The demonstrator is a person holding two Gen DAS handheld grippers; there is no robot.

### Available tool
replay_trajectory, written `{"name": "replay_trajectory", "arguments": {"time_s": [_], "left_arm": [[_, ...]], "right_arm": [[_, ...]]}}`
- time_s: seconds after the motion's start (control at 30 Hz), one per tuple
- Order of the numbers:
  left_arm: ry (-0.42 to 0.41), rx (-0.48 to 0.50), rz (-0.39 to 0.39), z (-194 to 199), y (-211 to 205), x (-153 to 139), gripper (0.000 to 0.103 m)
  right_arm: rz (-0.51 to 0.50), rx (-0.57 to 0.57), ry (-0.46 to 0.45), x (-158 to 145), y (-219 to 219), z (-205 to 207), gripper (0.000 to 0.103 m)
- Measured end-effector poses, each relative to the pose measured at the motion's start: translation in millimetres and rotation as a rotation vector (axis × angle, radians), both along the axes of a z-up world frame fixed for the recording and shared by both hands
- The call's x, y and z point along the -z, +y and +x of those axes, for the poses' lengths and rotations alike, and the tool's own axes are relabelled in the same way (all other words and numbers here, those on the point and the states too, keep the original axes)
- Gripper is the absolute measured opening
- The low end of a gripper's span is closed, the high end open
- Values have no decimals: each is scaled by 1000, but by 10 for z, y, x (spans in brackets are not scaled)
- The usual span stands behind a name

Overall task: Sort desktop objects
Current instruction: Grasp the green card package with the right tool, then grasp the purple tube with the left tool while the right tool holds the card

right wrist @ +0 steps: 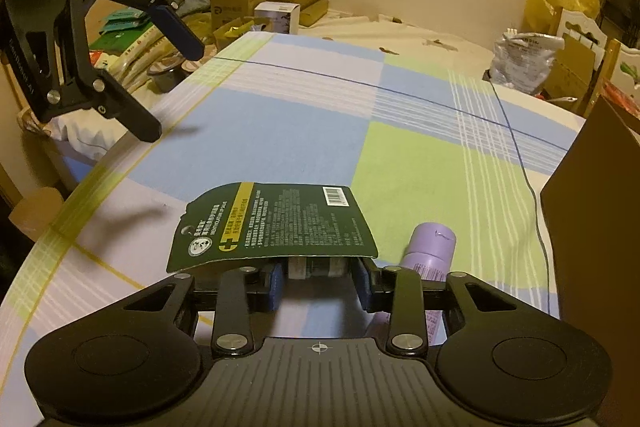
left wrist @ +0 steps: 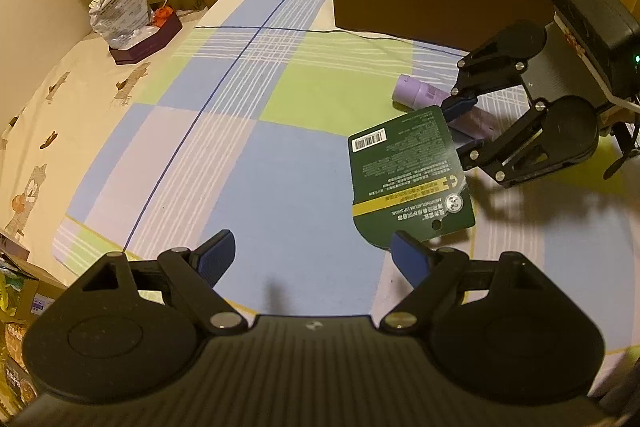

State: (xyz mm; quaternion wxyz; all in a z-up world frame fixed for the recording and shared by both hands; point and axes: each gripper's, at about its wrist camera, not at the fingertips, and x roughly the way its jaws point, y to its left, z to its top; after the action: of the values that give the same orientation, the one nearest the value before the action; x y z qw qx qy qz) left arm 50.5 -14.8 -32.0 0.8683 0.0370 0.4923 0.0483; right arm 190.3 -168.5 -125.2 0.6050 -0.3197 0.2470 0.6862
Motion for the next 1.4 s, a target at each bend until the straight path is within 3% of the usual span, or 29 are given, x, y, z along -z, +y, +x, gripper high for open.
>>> {"name": "replay_trajectory", "arguments": {"time_s": [0.47,1.1,1.4], "left_arm": [[-55,124,-22,234,64,-25,82],[-92,527,-89,695,39,150,83],[-82,658,-61,786,-164,194,83]], "right_arm": [[-37,154,-11,-251,-317,-245,35],[-145,584,-91,-815,-988,-951,35],[-157,707,-81,-880,-1228,-1110,35]]}}
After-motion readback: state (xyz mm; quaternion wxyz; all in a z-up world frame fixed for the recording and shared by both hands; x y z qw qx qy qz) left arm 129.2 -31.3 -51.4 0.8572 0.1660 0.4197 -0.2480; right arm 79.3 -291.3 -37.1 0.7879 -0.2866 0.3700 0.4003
